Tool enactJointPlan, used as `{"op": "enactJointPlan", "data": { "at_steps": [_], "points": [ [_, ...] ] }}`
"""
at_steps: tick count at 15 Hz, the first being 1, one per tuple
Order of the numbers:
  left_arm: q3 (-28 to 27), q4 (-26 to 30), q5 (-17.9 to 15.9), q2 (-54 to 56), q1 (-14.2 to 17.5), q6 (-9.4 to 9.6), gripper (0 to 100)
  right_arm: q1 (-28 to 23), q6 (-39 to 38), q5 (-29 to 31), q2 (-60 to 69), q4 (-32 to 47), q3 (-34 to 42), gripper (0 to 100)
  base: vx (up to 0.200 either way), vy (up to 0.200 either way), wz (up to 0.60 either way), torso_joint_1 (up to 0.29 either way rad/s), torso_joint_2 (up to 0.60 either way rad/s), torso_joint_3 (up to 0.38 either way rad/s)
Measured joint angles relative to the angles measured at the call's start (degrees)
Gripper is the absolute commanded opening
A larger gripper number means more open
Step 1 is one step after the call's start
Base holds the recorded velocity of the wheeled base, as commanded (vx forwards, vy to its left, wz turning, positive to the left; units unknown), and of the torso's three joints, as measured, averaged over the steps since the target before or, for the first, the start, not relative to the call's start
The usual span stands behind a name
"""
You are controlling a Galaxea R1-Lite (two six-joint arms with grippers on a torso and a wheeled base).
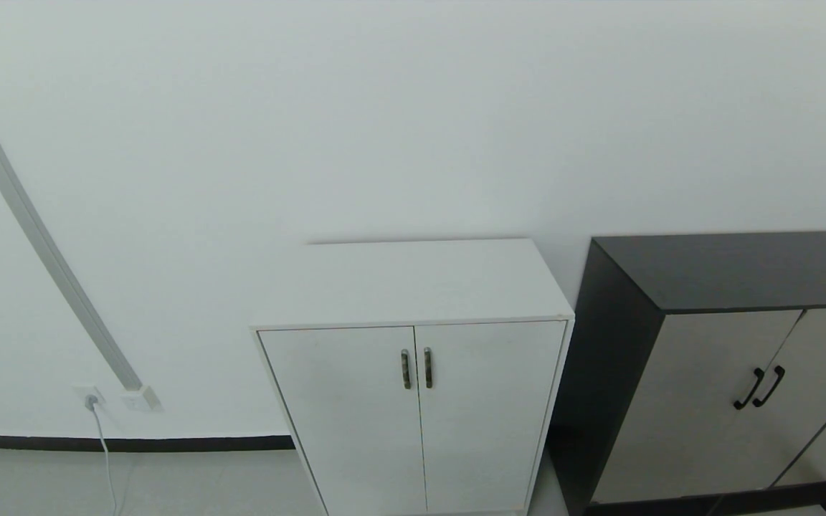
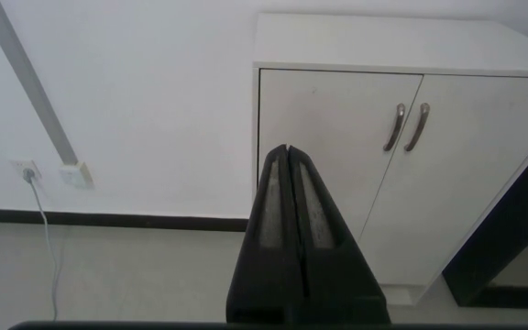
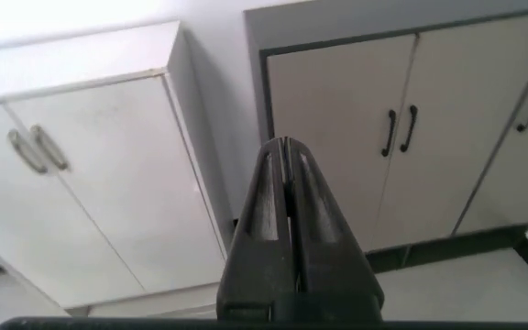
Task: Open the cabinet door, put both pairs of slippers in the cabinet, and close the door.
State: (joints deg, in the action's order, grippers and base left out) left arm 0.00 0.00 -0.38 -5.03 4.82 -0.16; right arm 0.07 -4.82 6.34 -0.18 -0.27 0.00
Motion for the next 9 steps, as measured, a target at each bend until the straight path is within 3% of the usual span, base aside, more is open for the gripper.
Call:
{"op": "enactJointPlan", "data": {
  "at_steps": [9],
  "points": [
    [0.0,0.0,-0.1,0.0,0.0,0.32,0,0.0,0.1,0.3,0.2,-0.1,0.0,0,0.0,0.0,0.0,0.0,0.0,0.0]
  ]
}}
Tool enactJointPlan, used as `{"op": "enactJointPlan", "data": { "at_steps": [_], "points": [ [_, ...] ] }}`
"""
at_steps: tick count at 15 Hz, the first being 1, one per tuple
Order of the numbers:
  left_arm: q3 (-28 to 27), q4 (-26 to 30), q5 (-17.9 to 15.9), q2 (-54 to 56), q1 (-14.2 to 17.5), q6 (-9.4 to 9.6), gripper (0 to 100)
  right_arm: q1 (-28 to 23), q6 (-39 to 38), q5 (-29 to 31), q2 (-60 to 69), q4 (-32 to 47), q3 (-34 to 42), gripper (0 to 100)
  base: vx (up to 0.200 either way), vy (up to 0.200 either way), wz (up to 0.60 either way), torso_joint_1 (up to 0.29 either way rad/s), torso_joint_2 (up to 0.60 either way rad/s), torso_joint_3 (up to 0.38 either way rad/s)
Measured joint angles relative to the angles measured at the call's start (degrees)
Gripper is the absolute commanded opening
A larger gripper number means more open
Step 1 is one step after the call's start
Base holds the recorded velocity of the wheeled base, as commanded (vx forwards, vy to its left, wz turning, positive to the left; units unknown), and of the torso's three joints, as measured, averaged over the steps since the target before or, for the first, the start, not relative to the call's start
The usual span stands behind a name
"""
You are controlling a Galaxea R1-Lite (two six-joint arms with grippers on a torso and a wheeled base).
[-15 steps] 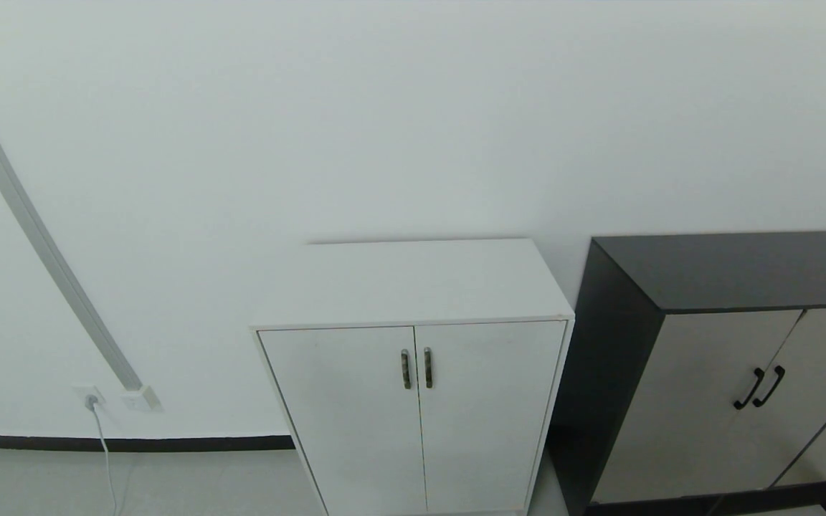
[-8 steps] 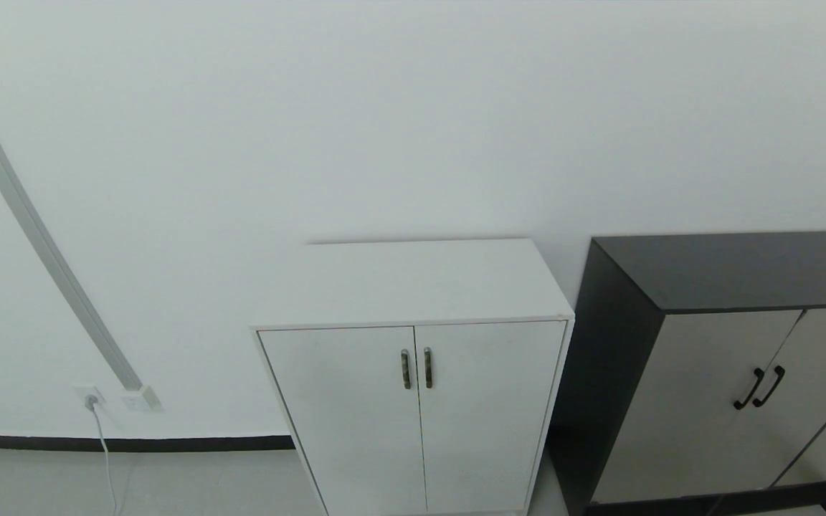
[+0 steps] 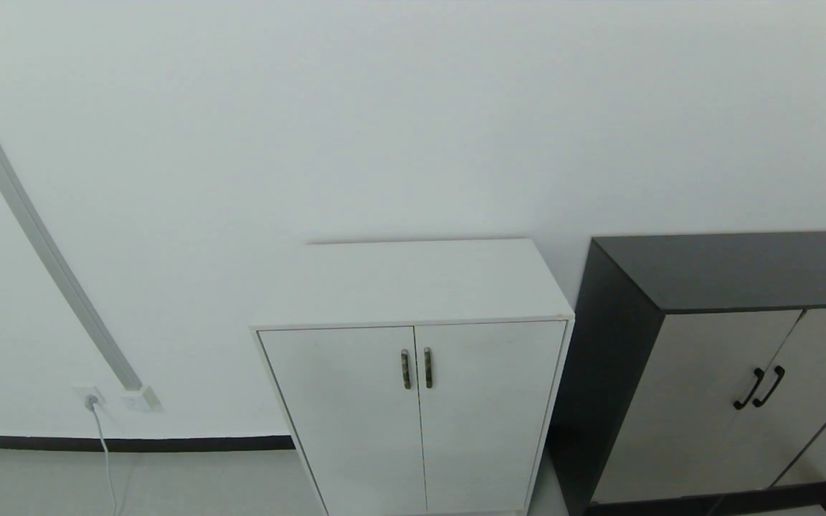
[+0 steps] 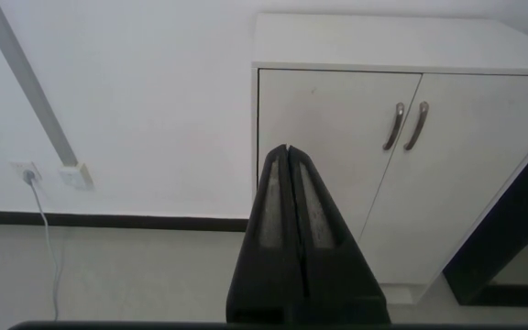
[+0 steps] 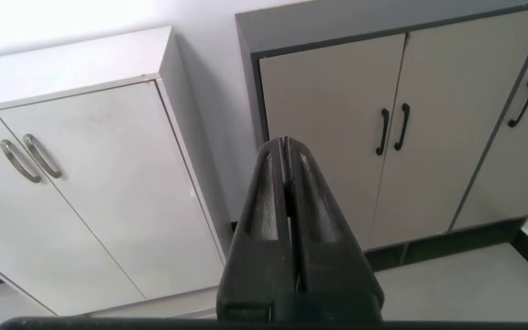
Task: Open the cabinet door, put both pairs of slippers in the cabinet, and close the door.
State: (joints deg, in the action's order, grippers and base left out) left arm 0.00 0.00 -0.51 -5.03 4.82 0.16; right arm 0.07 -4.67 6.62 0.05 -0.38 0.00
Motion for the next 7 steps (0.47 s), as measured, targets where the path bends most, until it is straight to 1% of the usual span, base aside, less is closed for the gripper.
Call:
{"op": "enactJointPlan", "data": {
  "at_steps": [7],
  "points": [
    [0.0,0.0,0.0,0.0,0.0,0.02,0,0.0,0.2,-0.1,0.0,0.0,0.0,0,0.0,0.0,0.0,0.0,0.0,0.0]
  ]
}}
